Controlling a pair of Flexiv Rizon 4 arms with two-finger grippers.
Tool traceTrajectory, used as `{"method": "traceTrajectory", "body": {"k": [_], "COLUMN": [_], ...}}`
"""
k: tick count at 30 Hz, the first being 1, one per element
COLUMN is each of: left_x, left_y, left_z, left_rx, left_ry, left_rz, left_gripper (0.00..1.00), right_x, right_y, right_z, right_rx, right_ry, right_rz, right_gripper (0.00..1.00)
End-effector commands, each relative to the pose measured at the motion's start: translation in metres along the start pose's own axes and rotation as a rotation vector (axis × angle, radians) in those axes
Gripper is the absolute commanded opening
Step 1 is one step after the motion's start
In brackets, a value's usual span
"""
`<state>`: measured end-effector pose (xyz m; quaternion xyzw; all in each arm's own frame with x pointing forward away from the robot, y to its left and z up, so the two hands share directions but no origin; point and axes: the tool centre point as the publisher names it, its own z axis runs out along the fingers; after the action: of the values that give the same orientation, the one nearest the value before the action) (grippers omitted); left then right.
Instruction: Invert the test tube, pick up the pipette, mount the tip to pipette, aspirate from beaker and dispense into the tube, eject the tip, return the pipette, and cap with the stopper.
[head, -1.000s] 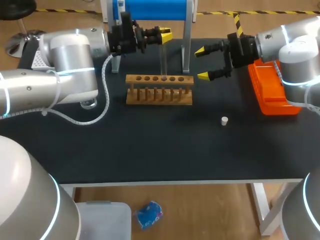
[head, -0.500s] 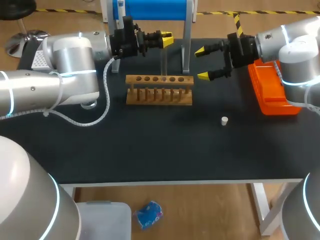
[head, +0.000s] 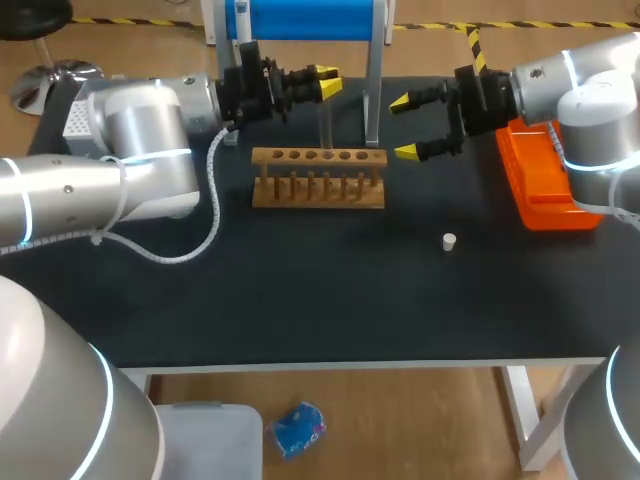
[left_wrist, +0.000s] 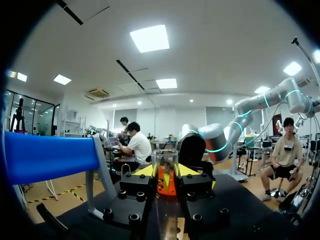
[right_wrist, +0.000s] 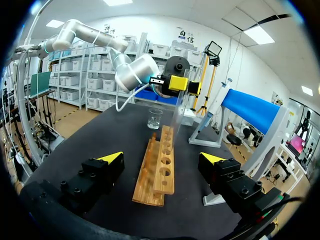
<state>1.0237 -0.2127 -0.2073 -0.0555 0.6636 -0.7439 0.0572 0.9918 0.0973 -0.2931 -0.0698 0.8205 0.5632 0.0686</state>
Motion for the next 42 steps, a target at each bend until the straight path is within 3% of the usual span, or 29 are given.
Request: {"method": "traceTrajectory", "body": {"k": [1, 42], "left_x": [0.000, 0.002], "left_y": [0.003, 0.036], "left_z": [-0.001, 0.002], "left_rx": [-0.010, -0.073], "left_ry": [0.002, 0.036], "left_rz": [-0.017, -0.058], "left_gripper": [0.00, 0.00], "right_x": [0.000, 0.000], "right_y": [0.000, 0.000], "right_z": [0.000, 0.000], "right_rx": [0.002, 0.002], "right_ry": [0.001, 0.001], "right_rz": [-0.001, -0.001], "right_gripper": [1.00, 1.00]}}
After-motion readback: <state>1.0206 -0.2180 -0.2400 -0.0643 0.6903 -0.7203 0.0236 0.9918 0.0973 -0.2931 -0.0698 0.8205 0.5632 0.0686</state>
